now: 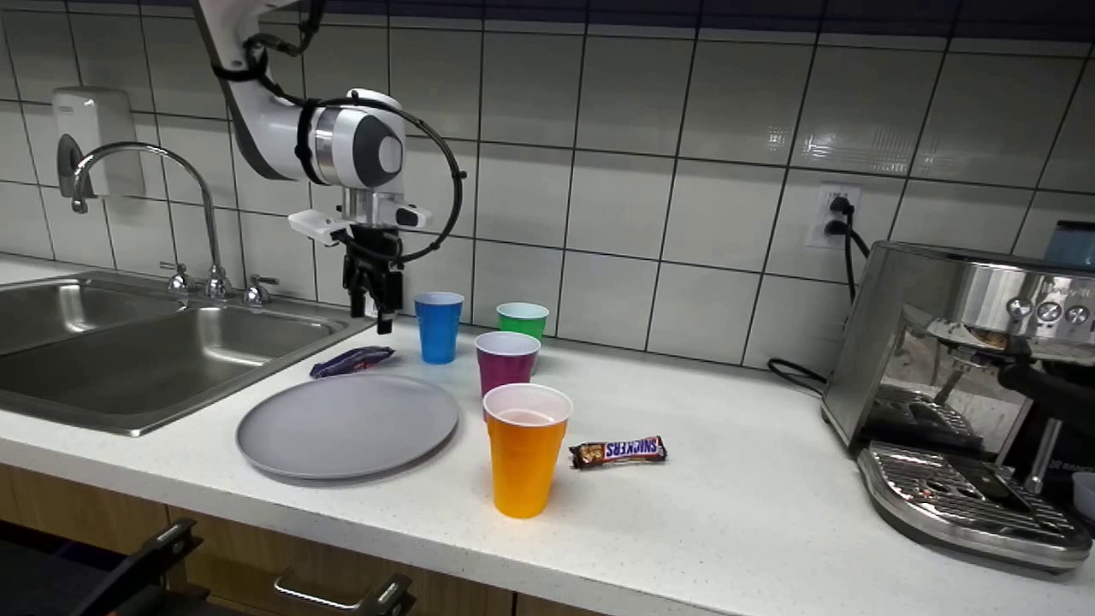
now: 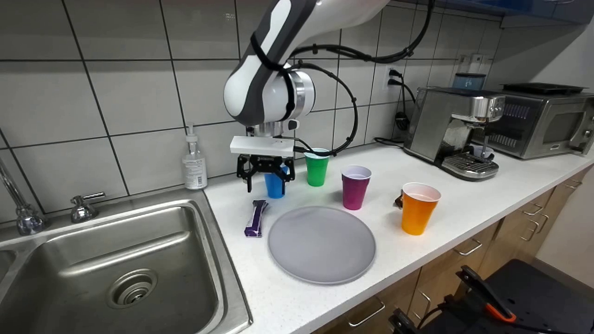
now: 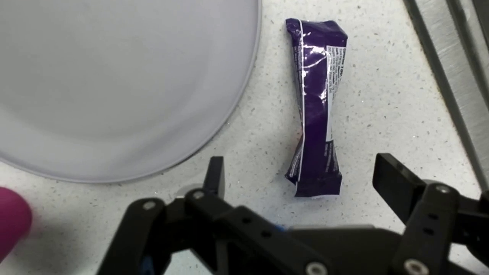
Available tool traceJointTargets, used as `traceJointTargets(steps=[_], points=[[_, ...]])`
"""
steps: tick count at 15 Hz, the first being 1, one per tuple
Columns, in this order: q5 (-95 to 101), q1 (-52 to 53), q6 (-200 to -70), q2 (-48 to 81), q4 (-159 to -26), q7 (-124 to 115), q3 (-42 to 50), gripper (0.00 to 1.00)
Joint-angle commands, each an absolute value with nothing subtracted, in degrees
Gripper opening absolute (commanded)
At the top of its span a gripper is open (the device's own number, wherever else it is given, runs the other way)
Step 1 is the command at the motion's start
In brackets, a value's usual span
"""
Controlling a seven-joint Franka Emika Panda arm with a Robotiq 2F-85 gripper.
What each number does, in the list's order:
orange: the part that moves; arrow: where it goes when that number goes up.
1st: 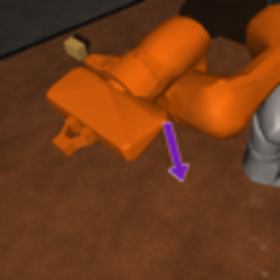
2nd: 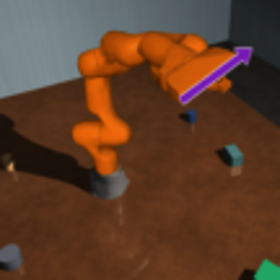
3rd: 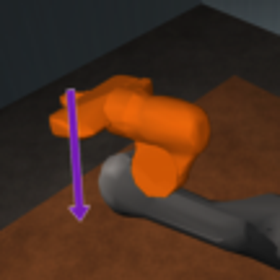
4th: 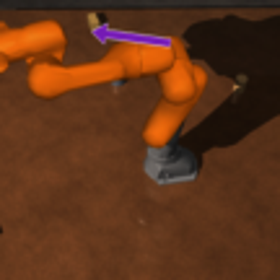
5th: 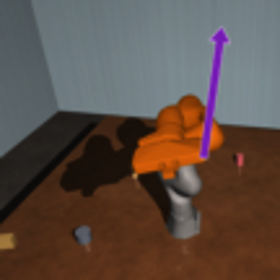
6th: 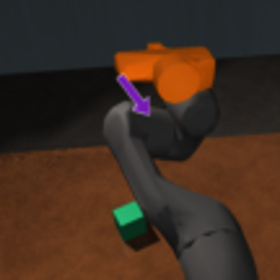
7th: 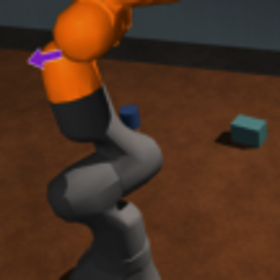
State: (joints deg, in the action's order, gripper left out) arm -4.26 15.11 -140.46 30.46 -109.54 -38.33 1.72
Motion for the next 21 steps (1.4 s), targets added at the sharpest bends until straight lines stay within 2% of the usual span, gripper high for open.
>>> traceJointTargets(steps=[1, 9, 21], points=[[-3.55, 15.47, -140.54, 26.54, -111.67, -42.38, 2.70, 1.00], [-2.80, 14.78, -141.84, 24.44, -111.38, -50.04, 4.71, 1.00], [1.15, 15.61, -147.24, 28.07, -111.14, -69.90, 8.31, 1.00]])
